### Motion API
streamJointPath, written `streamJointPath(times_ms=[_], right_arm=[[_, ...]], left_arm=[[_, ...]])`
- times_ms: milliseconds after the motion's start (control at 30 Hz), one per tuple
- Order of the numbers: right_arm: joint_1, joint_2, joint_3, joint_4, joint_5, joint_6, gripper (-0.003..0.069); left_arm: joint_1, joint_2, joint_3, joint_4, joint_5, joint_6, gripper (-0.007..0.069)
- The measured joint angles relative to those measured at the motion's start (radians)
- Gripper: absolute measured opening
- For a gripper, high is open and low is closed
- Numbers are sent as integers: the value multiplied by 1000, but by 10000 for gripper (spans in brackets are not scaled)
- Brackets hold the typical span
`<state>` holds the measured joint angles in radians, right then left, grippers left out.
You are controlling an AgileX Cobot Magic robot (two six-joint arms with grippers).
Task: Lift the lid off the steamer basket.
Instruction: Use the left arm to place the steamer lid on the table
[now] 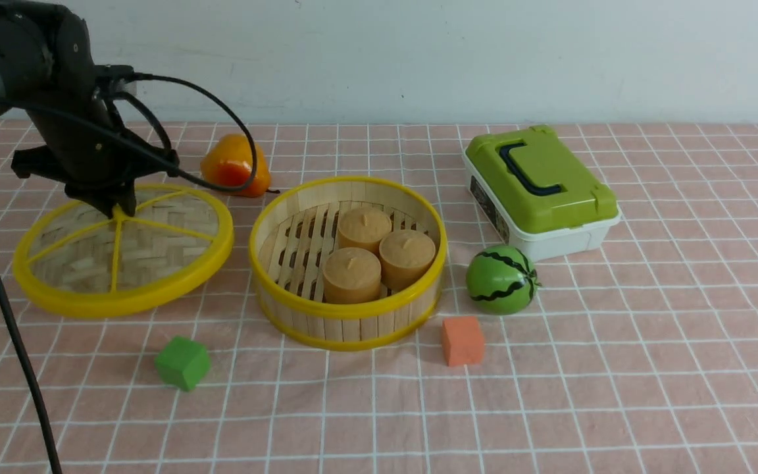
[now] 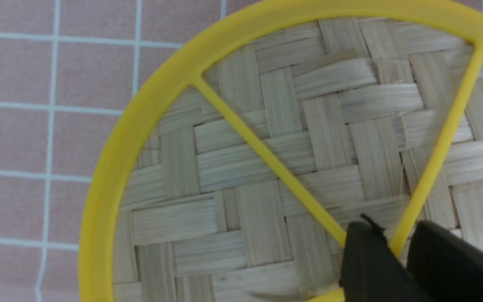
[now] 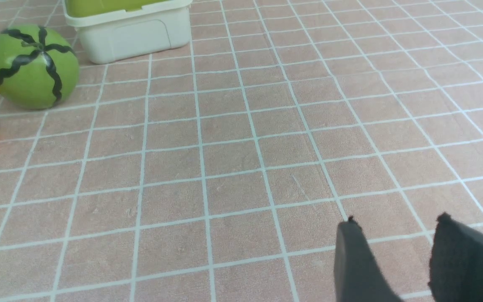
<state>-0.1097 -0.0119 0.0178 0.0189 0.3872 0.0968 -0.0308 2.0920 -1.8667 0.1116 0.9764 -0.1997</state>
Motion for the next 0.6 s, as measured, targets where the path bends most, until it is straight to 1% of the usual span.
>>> streamJointPath(times_ms=[167,433,500,567,600], right_arm=[[0,0,0,0,0,0,242],[0,0,0,0,0,0,242],[0,0,0,0,0,0,242],[0,0,0,0,0,0,242],[0,0,0,0,0,0,242]], left_arm=[[0,49,4,-6,-47,-2,113],[0,103,5,-42,-52,-3,113],[0,103,5,-56,-51,-3,125],[0,100,5,-67,-43,-3,181],[0,100,5,-67,-43,-3,181]])
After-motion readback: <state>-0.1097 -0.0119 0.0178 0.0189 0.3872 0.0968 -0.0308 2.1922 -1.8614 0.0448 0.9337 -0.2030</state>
